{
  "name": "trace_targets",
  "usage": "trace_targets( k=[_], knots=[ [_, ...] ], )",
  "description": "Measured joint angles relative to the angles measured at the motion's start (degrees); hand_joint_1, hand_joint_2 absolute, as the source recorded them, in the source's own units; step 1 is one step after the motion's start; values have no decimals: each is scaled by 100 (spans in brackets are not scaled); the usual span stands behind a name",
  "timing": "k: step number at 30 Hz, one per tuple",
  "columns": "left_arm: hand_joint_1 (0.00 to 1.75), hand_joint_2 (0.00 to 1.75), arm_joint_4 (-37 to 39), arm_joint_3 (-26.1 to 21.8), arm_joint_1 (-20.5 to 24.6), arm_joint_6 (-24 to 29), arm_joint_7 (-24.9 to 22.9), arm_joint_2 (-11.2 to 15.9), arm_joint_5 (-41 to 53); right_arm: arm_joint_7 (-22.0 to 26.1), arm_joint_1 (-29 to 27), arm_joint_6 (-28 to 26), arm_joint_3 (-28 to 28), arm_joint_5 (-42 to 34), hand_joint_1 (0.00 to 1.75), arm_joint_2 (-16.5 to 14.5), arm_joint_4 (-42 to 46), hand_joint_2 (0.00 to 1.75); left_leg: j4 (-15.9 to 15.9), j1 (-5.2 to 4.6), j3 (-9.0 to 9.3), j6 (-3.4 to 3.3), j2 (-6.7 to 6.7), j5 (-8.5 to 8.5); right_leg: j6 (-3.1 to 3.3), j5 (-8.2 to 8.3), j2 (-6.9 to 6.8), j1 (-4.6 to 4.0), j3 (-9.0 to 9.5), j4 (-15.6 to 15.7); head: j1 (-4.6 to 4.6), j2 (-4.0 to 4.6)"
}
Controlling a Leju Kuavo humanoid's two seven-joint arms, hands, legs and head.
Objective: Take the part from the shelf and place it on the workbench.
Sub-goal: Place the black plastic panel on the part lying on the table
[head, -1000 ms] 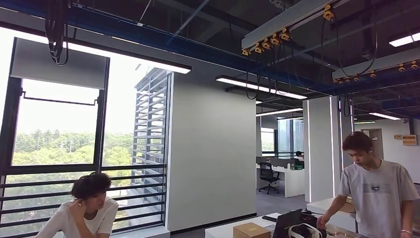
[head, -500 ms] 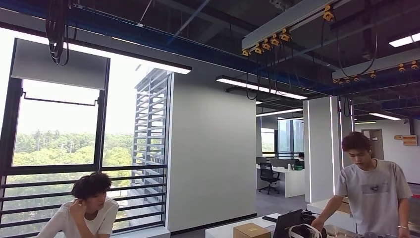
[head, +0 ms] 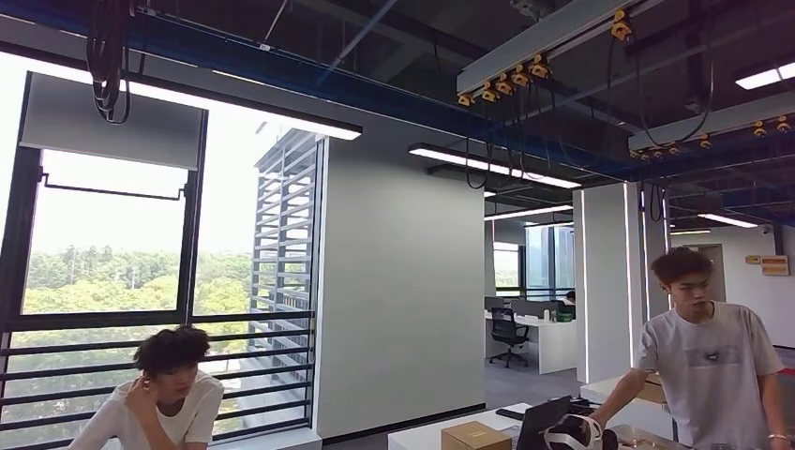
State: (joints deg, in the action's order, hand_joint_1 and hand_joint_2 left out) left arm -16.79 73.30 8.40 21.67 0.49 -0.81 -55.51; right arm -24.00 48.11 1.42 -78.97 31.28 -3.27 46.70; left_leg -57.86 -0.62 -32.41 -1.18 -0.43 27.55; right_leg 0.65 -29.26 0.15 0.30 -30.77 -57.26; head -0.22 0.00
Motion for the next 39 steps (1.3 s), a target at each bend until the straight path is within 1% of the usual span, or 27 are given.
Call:
trace_targets(
  k=[9,14,16,18,20,22,24,26,29,32,36,39],
  knots=[
    [0,175,15,-5,0,-14,-9,-10,-16,-98,-57,42,-127,320,175,-7,-191,175,0,0,4,0,3,0,0,0,3,0,2,0,-2,0],
    [0,175,29,-5,4,-8,-35,-17,4,-150,-123,-146,-110,492,175,-7,-254,175,0,0,4,0,3,0,0,0,3,0,3,1,-2,0],
    [0,175,34,-5,6,14,-37,-21,24,-151,-160,-312,-76,514,175,-4,-257,175,0,0,5,0,3,0,0,0,3,0,3,1,-3,0],
    [0,175,37,-4,7,55,-30,-24,56,-134,-228,-603,11,471,175,8,-236,175,0,0,5,0,3,0,0,0,3,0,3,1,-3,0],
    [0,175,39,-3,7,105,-8,-28,92,-66,-333,-988,172,352,175,46,-128,175,0,0,4,0,3,0,0,0,3,0,3,1,-4,0],
    [0,175,42,-2,8,160,38,-30,116,125,-462,-1463,406,148,175,119,94,175,0,0,4,-1,3,0,0,0,3,0,2,1,-3,0],
    [0,175,47,-2,9,236,150,-32,126,452,-682,-2056,709,-137,175,243,513,175,0,0,4,-1,0,0,0,0,-1,0,4,3,-3,0],
    [0,175,55,-6,9,320,321,-35,121,893,-1010,-2622,1092,-557,175,421,1223,175,0,0,3,-1,-4,1,0,0,-6,1,4,4,-5,0],
    [0,175,63,-30,2,379,554,-37,79,1651,-1449,-3177,1727,-1423,175,693,2410,175,0,-1,3,-2,1,2,0,0,3,1,3,7,0,0],
    [0,175,69,-66,-8,409,719,-37,22,2230,-1806,-3465,2199,-2073,175,936,3491,175,-1,-1,4,-4,5,4,-1,0,5,1,3,9,2,0],
    [0,175,96,-126,-24,446,892,-38,-102,2782,-2212,-3682,2674,-2703,175,1218,4823,175,0,-1,7,-4,7,6,-1,0,8,1,3,10,-1,0],
    [0,175,118,-181,-40,449,987,-39,-225,3169,-2500,-3726,2934,-3265,175,1381,5688,175,0,0,10,-4,8,6,-1,0,8,1,4,10,-2,0]
  ],
)
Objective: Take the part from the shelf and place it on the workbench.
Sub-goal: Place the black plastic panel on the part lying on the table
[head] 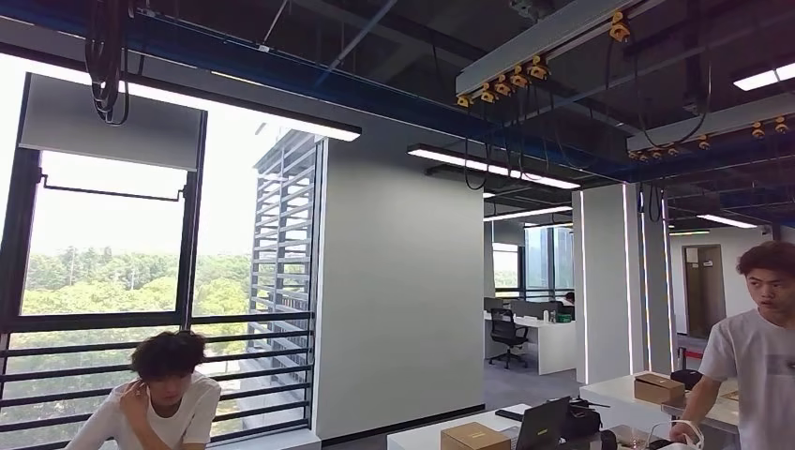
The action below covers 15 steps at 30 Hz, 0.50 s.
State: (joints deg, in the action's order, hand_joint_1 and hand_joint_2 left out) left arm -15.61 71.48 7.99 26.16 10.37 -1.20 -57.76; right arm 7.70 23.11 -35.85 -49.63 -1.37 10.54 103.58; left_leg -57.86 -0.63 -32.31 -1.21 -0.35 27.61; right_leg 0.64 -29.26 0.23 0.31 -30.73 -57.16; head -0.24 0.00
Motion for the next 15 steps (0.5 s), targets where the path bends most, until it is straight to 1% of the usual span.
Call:
trace_targets(
  k=[2,8,12,15],
  knots=[
    [0,175,11,-40,-11,4,64,-1,-56,157,-163,-3,111,-202,175,80,424,175,1,0,1,1,1,0,0,0,1,0,0,0,-1,0],
    [0,175,33,-125,-33,87,193,-8,-78,252,-408,1,218,-53,175,236,1172,175,4,1,5,3,4,-1,1,0,4,-1,1,-1,-4,0],
    [0,175,33,-152,-41,113,249,-9,-72,46,-439,-4,213,361,0,301,1431,175,5,1,6,4,4,-1,1,0,4,-1,3,-2,-3,0],
    [0,44,33,-165,-44,149,212,-11,-60,-31,-438,26,197,442,0,333,1560,175,5,0,6,3,4,-2,1,0,4,0,3,-2,-2,0]
  ],
)
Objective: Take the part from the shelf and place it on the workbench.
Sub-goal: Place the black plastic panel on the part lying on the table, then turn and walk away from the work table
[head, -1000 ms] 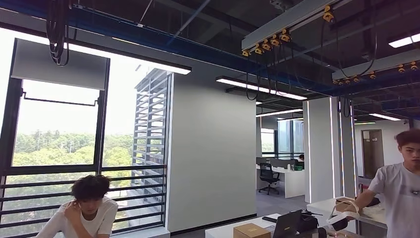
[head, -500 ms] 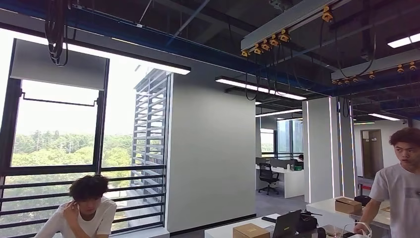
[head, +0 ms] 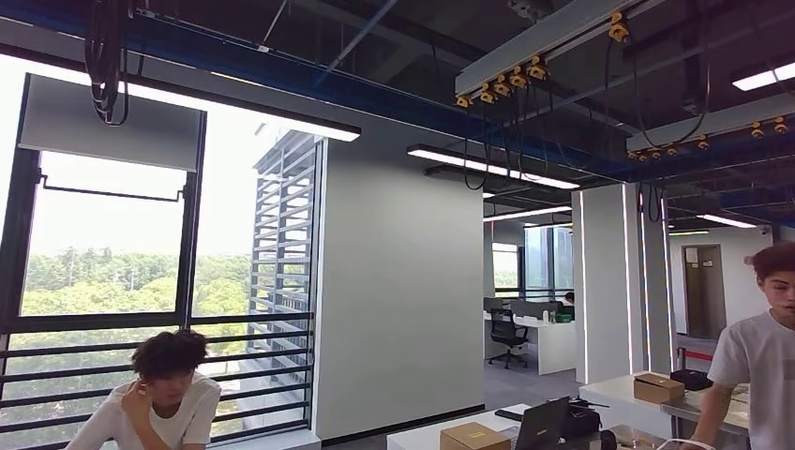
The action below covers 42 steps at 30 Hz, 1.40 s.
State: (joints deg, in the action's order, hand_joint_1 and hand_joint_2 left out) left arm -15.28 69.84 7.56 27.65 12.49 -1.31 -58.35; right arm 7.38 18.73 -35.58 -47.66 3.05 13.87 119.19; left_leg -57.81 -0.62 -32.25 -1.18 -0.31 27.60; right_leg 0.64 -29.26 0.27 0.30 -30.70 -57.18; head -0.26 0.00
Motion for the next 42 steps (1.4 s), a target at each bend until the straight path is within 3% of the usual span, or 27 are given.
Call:
trace_targets(
  k=[1,13,17,21,24,26,30,33,36,40,42],
  knots=[
    [0,0,0,-4,-1,2,7,-1,-3,-10,1,5,-4,28,0,9,27,175,0,0,0,0,0,0,0,0,0,0,0,0,0,0],
    [0,0,4,-86,-27,5,224,-4,-26,-223,3,-96,-56,469,0,124,285,175,0,0,0,0,0,0,0,0,-1,0,0,0,0,0],
    [0,0,4,-108,-34,41,295,-4,-34,-552,-28,-286,-53,1130,0,176,350,0,0,0,1,0,0,0,0,0,-1,0,0,0,-1,0],
    [0,0,9,-128,-41,62,304,-4,-93,-1083,-376,-415,160,2327,0,166,428,0,0,0,0,-1,-6,1,-2,-3,-9,0,2,1,-1,0],
    [0,0,18,-147,-48,87,292,-4,-156,-1354,-800,-448,536,2653,0,111,484,0,1,0,1,3,-5,6,-4,-5,-4,0,3,1,2,0],
    [0,0,21,-160,-50,91,275,-4,-199,-1876,-1038,-452,763,2750,0,110,459,0,2,0,3,6,-3,10,-4,-6,0,0,4,1,3,0],
    [0,0,24,-186,-54,80,247,-5,-264,-3424,-1419,-433,1124,3093,0,222,0,0,2,0,5,5,-3,10,-5,-6,-4,0,7,2,4,0],
    [0,0,24,-198,-56,55,205,-7,-272,-4089,-1682,-300,1307,3242,0,352,-715,0,3,0,5,5,-6,9,-5,-6,-9,0,10,3,-1,0],
    [0,0,24,-205,-57,49,117,-7,-258,-4221,-1919,205,1389,2964,0,477,-1525,0,3,1,6,5,-8,9,-5,-6,-11,0,9,3,3,0],
    [0,0,22,-201,-55,47,-59,-7,-128,-4230,-2246,1577,1650,2929,0,475,-2849,0,3,1,4,4,-16,13,-9,-13,-18,0,9,4,4,0],
    [0,0,18,-178,-47,46,-151,-7,-13,-4232,-2426,2120,1754,2434,0,415,-3611,0,5,0,3,4,-25,16,-10,-19,-24,0,10,5,2,0]
  ],
)
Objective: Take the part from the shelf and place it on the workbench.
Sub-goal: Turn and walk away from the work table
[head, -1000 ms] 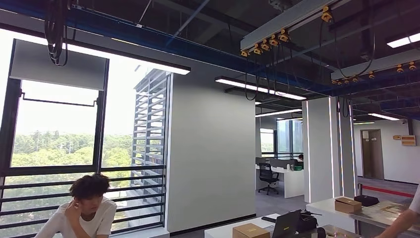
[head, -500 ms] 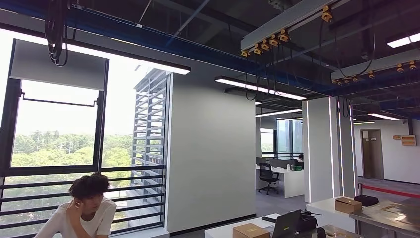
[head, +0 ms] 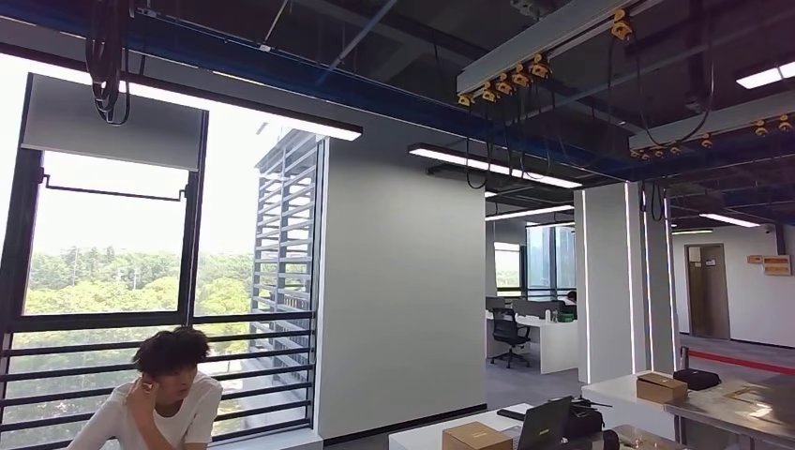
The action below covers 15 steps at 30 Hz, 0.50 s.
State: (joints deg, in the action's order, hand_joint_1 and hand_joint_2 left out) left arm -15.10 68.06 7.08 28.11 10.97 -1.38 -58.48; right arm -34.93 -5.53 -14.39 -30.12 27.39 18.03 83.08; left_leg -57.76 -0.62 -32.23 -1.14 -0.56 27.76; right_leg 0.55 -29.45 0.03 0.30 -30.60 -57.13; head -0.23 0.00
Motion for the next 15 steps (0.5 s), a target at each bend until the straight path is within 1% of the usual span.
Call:
trace_targets(
  k=[2,4,6,8,11,15],
  knots=[
    [0,0,-2,37,12,0,-45,0,70,-1,-128,57,-58,-752,0,-54,-765,0,2,-1,-1,3,-5,3,4,-4,-1,0,-1,1,1,0],
    [0,0,-7,78,25,-2,-58,0,118,-2,-170,77,-206,-1664,0,-111,-1450,0,5,0,1,8,-3,7,7,-6,6,0,-2,1,4,0],
    [0,0,-14,116,40,-4,-59,0,181,-2,-116,335,-382,-2725,0,-206,-2121,0,7,1,5,12,1,10,9,-8,13,0,-2,2,5,0],
    [0,0,-18,157,55,-4,-59,0,226,2,-8,549,-589,-3492,0,-325,-2798,0,8,1,7,14,4,11,12,-9,14,0,-2,2,5,0],
    [0,0,-18,216,74,-5,-71,1,244,26,163,527,-826,-3985,0,-498,-3576,0,11,1,9,14,5,11,12,-10,14,0,-2,2,0,0],
    [0,0,-18,236,81,-30,-126,4,244,109,325,174,-1049,-4216,0,-604,-4172,0,12,1,12,14,6,11,13,-10,14,0,1,2,-1,0]
  ],
)
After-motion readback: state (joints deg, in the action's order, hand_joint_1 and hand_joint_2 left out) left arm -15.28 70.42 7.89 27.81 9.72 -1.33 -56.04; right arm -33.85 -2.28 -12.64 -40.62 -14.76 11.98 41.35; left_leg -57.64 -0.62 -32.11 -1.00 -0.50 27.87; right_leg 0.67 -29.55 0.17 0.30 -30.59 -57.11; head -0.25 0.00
